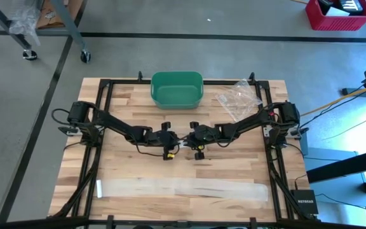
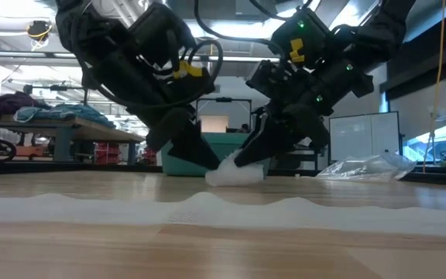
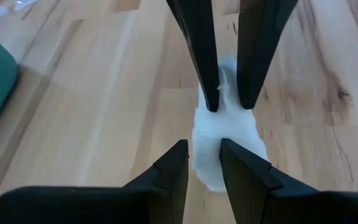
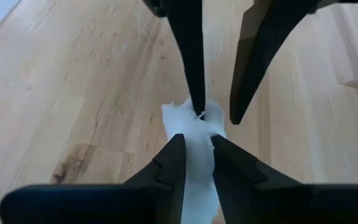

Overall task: Roll bandage
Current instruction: Roll the top white bandage

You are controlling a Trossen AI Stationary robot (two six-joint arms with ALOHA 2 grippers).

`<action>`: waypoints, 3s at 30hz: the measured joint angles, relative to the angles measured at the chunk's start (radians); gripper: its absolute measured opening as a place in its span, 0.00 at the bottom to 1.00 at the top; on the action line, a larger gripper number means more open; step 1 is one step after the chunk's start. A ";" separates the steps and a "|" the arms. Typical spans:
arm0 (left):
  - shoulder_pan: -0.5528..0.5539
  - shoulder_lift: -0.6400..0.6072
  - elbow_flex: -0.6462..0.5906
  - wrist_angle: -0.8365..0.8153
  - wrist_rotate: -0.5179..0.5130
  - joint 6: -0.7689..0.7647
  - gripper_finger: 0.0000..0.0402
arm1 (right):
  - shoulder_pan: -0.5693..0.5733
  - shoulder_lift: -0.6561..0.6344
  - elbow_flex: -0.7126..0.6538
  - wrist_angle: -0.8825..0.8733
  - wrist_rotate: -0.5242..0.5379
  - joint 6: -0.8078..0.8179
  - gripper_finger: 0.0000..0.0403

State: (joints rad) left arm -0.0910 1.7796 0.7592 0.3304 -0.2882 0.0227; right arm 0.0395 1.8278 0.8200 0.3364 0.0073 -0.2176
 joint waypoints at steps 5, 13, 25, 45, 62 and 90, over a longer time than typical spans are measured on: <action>0.000 0.001 0.001 -0.002 0.000 0.000 0.22 | 0.000 -0.009 0.000 -0.014 -0.009 0.000 0.21; 0.000 0.002 0.000 -0.002 0.000 0.002 0.22 | 0.000 -0.036 0.000 -0.029 -0.019 0.001 0.30; 0.000 0.003 0.001 0.000 0.000 0.003 0.22 | 0.000 -0.003 0.000 0.020 -0.046 -0.025 0.17; 0.000 0.003 0.001 -0.005 0.000 0.000 0.22 | 0.000 -0.054 0.000 0.032 -0.012 -0.014 0.01; -0.004 0.003 0.000 -0.004 -0.001 0.025 0.22 | -0.034 -0.005 0.000 -0.013 0.123 0.037 0.02; -0.031 0.001 0.041 -0.067 -0.134 0.043 0.22 | -0.034 -0.004 0.000 -0.034 0.115 0.033 0.02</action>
State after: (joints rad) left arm -0.1217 1.7806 0.8001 0.2635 -0.4217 0.0653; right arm 0.0055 1.8240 0.8200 0.3021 0.1226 -0.1850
